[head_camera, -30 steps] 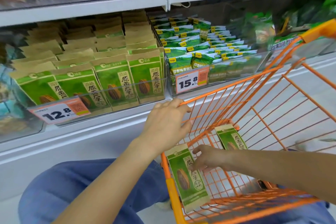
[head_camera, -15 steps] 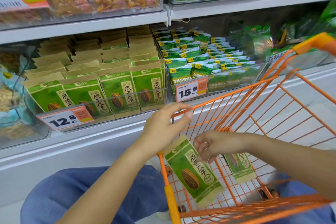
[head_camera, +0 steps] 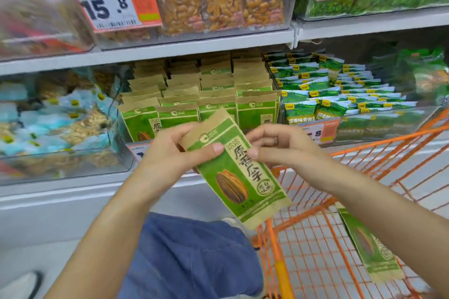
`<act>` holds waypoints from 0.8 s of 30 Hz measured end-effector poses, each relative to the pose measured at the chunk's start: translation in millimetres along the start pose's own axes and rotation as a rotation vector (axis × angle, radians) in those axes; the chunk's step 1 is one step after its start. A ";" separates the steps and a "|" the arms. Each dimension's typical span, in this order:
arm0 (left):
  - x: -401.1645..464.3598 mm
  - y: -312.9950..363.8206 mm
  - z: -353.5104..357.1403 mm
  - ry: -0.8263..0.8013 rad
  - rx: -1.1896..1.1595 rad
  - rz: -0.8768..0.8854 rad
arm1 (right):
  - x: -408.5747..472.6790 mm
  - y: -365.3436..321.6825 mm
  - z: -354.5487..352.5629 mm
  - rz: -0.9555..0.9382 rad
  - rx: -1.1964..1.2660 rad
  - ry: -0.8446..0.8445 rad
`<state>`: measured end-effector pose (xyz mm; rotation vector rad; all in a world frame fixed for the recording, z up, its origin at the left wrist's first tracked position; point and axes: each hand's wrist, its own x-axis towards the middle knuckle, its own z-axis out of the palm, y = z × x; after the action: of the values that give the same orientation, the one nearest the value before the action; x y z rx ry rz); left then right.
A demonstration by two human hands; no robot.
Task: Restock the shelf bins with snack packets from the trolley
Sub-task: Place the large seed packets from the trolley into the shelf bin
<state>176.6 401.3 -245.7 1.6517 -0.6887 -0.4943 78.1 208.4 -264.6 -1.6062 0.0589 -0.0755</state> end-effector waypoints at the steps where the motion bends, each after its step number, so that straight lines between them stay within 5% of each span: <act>1: -4.5 2.6 -16.9 0.084 0.012 0.039 | 9.1 0.3 10.7 -0.040 -0.010 -0.005; 7: -19.4 27.6 -113.5 0.517 0.393 0.345 | 56.6 18.7 29.4 -0.262 -0.866 0.142; 10: -6.0 26.5 -137.4 0.565 0.557 0.383 | 69.7 29.3 27.1 -0.285 -0.941 0.179; 16: 42.7 -30.3 -143.8 0.448 0.870 0.220 | 74.0 40.7 27.0 -0.273 -0.960 0.204; 24: 68.9 -39.6 -138.1 0.084 1.343 0.151 | 66.8 55.7 27.0 -0.264 -1.042 0.170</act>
<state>324.9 459.1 -254.4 2.7849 -1.1876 0.2677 147.4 227.6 -320.4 -2.6394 0.0138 -0.4427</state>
